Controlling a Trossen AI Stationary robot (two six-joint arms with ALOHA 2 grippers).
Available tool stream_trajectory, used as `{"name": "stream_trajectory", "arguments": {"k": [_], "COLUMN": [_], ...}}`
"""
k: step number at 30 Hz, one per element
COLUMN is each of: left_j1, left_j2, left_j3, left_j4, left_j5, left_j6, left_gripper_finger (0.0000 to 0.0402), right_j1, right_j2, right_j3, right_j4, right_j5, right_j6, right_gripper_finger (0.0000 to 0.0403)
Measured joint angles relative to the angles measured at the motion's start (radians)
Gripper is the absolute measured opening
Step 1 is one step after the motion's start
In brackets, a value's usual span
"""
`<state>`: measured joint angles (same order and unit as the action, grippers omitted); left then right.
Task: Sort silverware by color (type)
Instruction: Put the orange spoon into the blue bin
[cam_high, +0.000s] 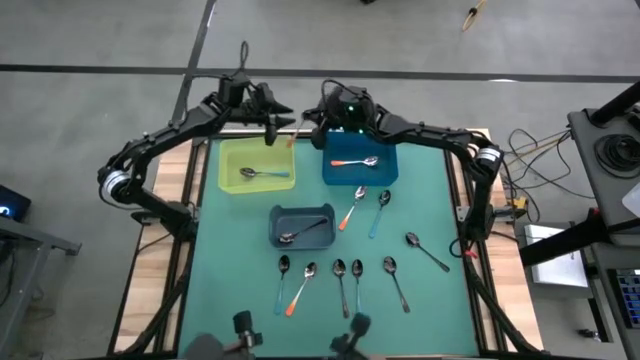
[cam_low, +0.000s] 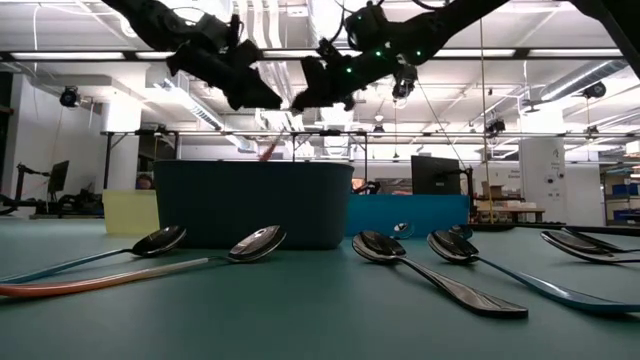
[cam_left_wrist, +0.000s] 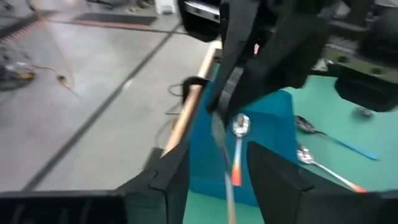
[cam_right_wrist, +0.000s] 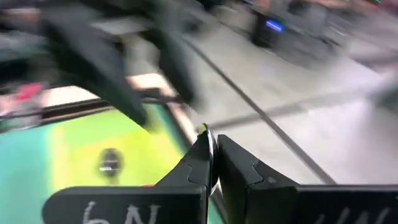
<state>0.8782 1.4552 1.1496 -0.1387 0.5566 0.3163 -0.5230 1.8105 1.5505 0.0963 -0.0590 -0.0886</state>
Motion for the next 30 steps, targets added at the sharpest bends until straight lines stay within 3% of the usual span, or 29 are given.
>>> {"name": "stream_trajectory", "arguments": {"k": [3, 8, 17, 30], "left_j1": [0.041, 0.092, 0.107, 0.112], "left_j2": [-0.021, -0.036, -0.036, -0.035], "left_j3": [0.0, 0.0, 0.0, 0.0], "left_j4": [0.01, 0.04, 0.041, 0.025], "left_j5": [0.0, 0.0, 0.001, 0.003], "left_j6": [0.015, 0.015, 0.067, 0.073], "left_gripper_finger": [0.015, 0.015, 0.0151, 0.0151], "right_j1": [-0.023, -0.065, -0.067, -0.069], "right_j2": [-0.009, -0.026, -0.096, -0.377], "right_j3": [0.0, -0.016, -0.129, -0.511], "right_j4": [-0.085, -0.241, -0.241, -0.185], "right_j5": [0.134, 0.175, 0.217, 0.478], "right_j6": [0.116, 0.32, 0.514, 0.798], "right_gripper_finger": [0.0009, 0.0009, 0.0009, 0.0009]}}
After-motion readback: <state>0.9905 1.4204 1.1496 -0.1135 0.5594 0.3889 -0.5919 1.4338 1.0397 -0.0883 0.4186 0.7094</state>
